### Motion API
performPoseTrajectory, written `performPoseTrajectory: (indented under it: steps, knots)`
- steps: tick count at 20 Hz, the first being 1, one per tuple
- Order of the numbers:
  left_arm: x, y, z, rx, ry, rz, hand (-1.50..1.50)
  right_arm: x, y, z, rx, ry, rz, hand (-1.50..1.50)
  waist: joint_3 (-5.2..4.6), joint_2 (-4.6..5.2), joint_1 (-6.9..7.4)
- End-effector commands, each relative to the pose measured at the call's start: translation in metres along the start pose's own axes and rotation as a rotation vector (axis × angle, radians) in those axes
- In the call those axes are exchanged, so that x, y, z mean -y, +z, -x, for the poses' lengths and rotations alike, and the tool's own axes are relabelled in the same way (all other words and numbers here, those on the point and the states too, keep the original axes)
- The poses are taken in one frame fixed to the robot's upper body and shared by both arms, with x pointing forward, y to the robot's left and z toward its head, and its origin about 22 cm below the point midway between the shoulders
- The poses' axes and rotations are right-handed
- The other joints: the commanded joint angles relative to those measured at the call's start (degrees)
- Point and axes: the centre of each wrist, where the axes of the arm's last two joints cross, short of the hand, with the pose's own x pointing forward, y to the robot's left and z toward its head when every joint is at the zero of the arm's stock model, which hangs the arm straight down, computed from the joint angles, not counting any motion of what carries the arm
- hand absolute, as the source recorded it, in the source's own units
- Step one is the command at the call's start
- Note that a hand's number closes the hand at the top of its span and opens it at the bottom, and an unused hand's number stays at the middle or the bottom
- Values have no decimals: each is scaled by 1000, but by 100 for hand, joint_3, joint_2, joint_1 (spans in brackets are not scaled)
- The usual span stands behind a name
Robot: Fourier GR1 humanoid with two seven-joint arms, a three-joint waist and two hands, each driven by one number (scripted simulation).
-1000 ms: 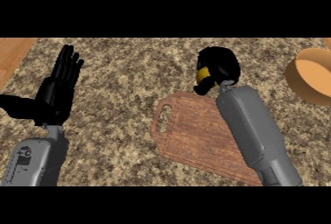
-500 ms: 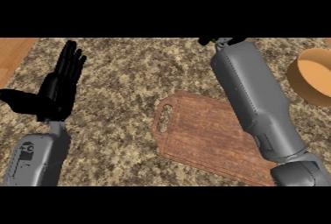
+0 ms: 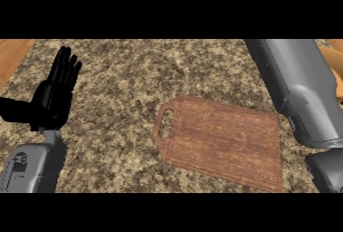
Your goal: Pick the lemon from the cutting board and place it in the pot
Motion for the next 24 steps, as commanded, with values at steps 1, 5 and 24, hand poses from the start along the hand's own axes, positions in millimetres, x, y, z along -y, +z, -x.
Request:
performPoseTrajectory:
  steps: [1, 5, 24]
  knots:
    - [-13, 4, -1, -32, 1, -26, 0, 1, -27, 21, -116, -7, 18, 150, 8, -63, -187]
    - [-7, 5, 9, -2, -18, -49, 0, 3, -58, 50, -149, 29, -29, 150, 8, -74, -265]
    - [0, 10, 3, 0, 3, -31, 0, -60, -110, 246, -185, 32, -52, 150, 15, -21, -156]
